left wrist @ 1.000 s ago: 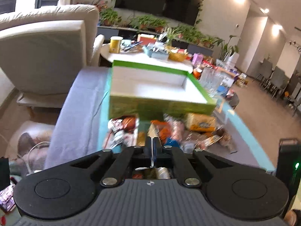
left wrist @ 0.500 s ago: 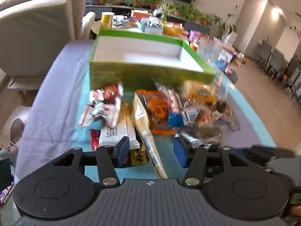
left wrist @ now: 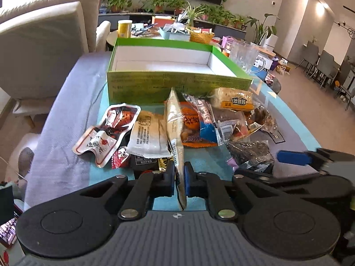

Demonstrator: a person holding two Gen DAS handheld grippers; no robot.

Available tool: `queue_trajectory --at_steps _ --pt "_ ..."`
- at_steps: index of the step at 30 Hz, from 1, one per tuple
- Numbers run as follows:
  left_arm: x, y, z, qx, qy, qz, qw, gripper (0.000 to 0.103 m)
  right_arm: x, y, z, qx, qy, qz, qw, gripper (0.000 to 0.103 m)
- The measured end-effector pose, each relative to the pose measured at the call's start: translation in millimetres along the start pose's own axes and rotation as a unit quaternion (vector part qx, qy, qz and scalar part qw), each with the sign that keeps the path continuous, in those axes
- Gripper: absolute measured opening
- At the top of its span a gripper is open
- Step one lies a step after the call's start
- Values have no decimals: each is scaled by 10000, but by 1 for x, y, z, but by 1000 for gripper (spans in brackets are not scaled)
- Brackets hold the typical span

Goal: Organize snacks
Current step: 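Close the left tool on the white stick pack while the right tool grasps the dark candy bag, then carry both packs over the green box and open both tools inside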

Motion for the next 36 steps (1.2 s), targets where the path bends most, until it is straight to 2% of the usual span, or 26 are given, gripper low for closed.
queue_trajectory --at_steps 3,7,8,9,11,12,14,15,17,25,28,32,36 --pt "-5 -2 2 -24 88 17 10000 7 2 -1 -16 -111 201 -146 9996 46" --pt "-12 -10 -5 113 224 -164 9996 10 1 -12 -12 -11 135 -416 9990 45" --pt "-13 -11 -9 132 271 -145 9994 15 1 -13 -9 -30 127 -383 9992 45" --pt "-13 -11 -14 161 352 -89 9992 28 1 -13 -7 -50 112 -375 9992 45" --pt "-13 -11 -24 199 461 25 9987 41 1 -15 -2 -57 101 -383 9992 45" --pt "-13 -10 -29 219 493 73 9985 39 0 -15 0 -47 89 -388 9992 45" --pt "-12 -9 -30 229 357 45 9991 23 1 -15 4 -32 36 -381 9993 45" --pt "-12 -7 -29 166 375 114 9991 22 2 -14 7 -17 -3 -370 9993 45" --pt "-11 -4 -18 14 225 182 9996 21 5 -12 15 49 -109 -346 9993 45" --pt "16 -12 26 82 -625 40 9980 21 37 -4 42 461 -813 -203 9954 45" --pt "31 -7 25 292 -834 96 9960 21 50 1 44 430 -1178 -33 9921 45" --pt "46 4 19 374 -964 285 9942 21 64 5 44 372 -1713 186 9843 45" --pt "62 13 13 486 -1135 396 9916 21 80 4 31 525 -1680 170 9842 45"
Point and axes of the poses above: each gripper's, at about its wrist camera, not at the fingertips, and z roughly against the way its jaws point, y to its left, x to its top, the point moved 1 cm from there along -z, roughly the way its jaws point, and after that the axes turned 11 degrees about -z, right-handed, at the moved point
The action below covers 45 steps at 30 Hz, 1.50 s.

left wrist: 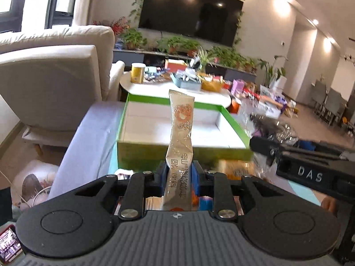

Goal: Organize snacks
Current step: 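Carry both packs over the green box and open both tools inside, then move the left tool to the red-and-white meat pouch while the right tool reaches the chocolate bar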

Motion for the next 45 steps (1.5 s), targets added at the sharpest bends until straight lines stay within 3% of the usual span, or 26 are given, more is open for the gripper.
queue_trajectory --at_steps 3,7,11,20,28,34,38,42,45 --pt "13 7 -11 38 -193 187 9996 21 9 -1 -15 31 48 -214 9998 45" --pt "31 9 -29 357 -581 165 9975 21 19 1 -32 -97 -25 -226 9997 45" --pt "44 17 -59 378 -638 269 9969 21 24 3 -55 -276 -25 -107 9996 45" --pt "52 38 -133 436 -62 326 9985 21 23 -7 -120 -463 532 -429 9966 45" --pt "37 48 -166 455 518 422 9967 22 7 -11 -150 -614 1140 -518 9902 45" --pt "26 41 -166 459 738 306 9958 26 -1 -16 -151 -675 1554 -732 9828 46" --pt "25 33 -158 526 857 75 9949 34 -3 -9 -136 -841 1396 -419 9857 53" --pt "23 30 -141 669 688 19 9954 48 -3 -9 -117 -820 1213 -397 9884 56" --pt "19 23 -126 824 524 -146 9951 50 -3 -9 -104 -807 1062 -359 9904 58"
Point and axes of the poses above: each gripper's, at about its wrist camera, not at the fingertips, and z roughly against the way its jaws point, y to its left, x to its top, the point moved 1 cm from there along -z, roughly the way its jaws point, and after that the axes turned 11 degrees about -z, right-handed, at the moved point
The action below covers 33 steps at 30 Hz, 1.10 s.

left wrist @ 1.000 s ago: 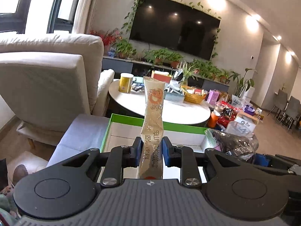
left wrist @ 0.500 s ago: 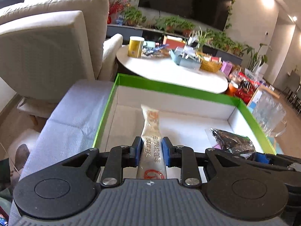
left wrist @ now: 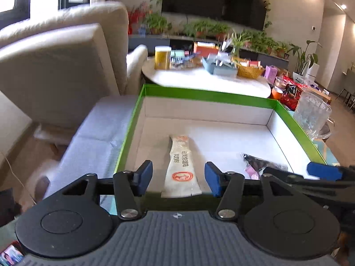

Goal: Organize snacks
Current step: 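Move the left tool to the red-and-white meat pouch while the right tool reaches the chocolate bar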

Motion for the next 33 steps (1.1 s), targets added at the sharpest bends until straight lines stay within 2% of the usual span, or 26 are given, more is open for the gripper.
queue_trajectory --at_steps 2,5,10,16,20,24,30,33 --pt "-5 -6 11 135 -134 -223 9996 50 -2 -1 8 -47 -137 17 9999 59" --pt "-11 -8 29 193 -308 -215 9991 52 -6 -3 23 -43 -225 62 9997 59" --pt "-29 5 51 -150 -114 138 9997 53 -15 -14 38 86 -189 -66 9998 59" --pt "-61 28 81 17 -35 383 9993 55 -35 -30 60 77 -94 -135 9998 59" --pt "-71 34 84 -29 222 596 9980 56 -48 -36 64 110 84 -247 9996 59" --pt "-79 36 93 -75 236 603 9979 56 -56 -37 73 146 153 -235 9995 59" --pt "-99 59 104 -28 288 908 9955 56 -73 -47 83 92 253 -211 9994 59" --pt "-106 59 108 -169 301 821 9960 56 -86 -51 82 116 393 -234 9989 59"
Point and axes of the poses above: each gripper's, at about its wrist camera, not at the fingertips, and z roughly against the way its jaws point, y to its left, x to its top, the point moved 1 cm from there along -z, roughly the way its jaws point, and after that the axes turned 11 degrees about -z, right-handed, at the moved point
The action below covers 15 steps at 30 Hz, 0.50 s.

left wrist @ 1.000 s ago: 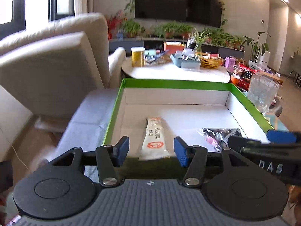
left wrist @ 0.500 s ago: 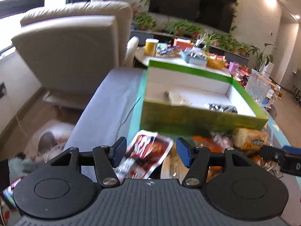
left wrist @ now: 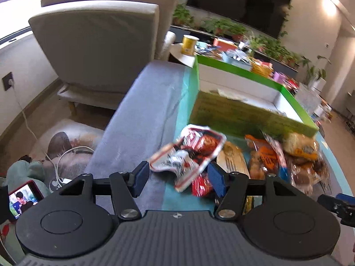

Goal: Organize snacks
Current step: 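Move the left tool to the red-and-white meat pouch while the right tool reaches the chocolate bar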

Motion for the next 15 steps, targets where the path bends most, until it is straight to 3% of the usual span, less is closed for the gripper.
queue_trajectory --at_steps 4,11,15 --pt "-3 -10 -1 -114 40 -207 9997 56 -12 -2 -2 59 208 10 9998 59" --pt "5 -5 -4 99 -190 -346 9992 56 -23 -3 0 115 356 102 9992 59" --pt "13 -5 -24 53 -101 -889 9960 58 -27 -1 -3 95 398 155 9990 59"
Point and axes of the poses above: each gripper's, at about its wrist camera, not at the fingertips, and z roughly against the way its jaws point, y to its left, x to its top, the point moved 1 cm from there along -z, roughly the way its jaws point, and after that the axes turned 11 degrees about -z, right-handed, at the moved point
